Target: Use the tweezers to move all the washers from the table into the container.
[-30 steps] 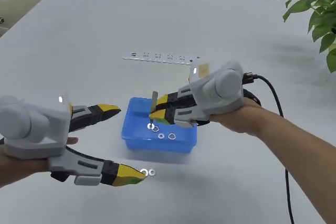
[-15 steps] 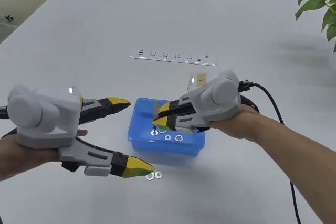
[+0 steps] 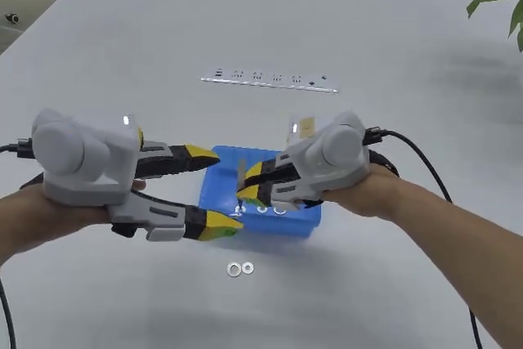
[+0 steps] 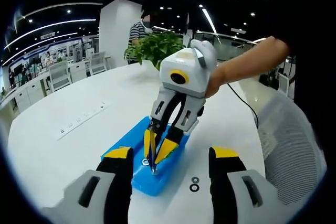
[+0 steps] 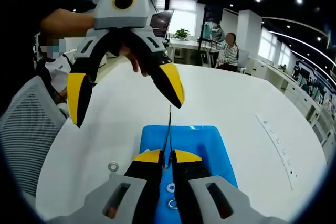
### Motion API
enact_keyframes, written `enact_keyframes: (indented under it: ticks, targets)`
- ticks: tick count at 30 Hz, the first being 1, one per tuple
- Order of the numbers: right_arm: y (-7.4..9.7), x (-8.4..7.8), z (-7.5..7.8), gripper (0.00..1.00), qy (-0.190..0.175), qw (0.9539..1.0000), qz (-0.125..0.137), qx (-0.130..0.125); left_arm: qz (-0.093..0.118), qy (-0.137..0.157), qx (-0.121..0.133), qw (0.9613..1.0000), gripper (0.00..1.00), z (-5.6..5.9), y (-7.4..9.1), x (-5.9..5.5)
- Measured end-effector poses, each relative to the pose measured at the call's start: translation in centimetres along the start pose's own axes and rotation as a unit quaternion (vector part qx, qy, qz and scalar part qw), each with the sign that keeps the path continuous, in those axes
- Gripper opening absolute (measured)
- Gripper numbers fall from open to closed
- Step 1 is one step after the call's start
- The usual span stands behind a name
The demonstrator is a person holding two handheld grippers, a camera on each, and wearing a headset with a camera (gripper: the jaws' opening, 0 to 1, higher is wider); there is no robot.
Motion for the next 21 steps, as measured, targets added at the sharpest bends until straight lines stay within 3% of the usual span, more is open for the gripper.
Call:
enact_keyframes:
  ticks: [8, 14, 21]
  targets:
    - [-0.3, -0.3, -0.1, 0.09, 0.001, 1.0000, -0.005, 0.004, -0.013, -0.027, 0.000, 0.9995, 0.31, -1.4, -0.8, 0.0]
    - [-0.5, -0.4, -0.3, 0.09, 0.007, 0.9999, -0.009, 0.011, -0.026, -0.051, -0.014, 0.9983, 0.23, -1.7, -1.6, -0.2]
    - [-0.5, -0.5, -0.4, 0.09, 0.012, 0.9998, -0.010, 0.014, -0.023, -0.069, -0.026, 0.9970, 0.10, -1.7, -2.0, 0.1]
Point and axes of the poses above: the centre of the closed fingertips' face, and the gripper's own axes: y roughly backward along the fingers, z roughly to its right, x roughly out of its top, the point moved 8 cm from there along y, roughly backward along the fingers, and after that the axes turned 6 degrees about -y, right-handed, at the moved point
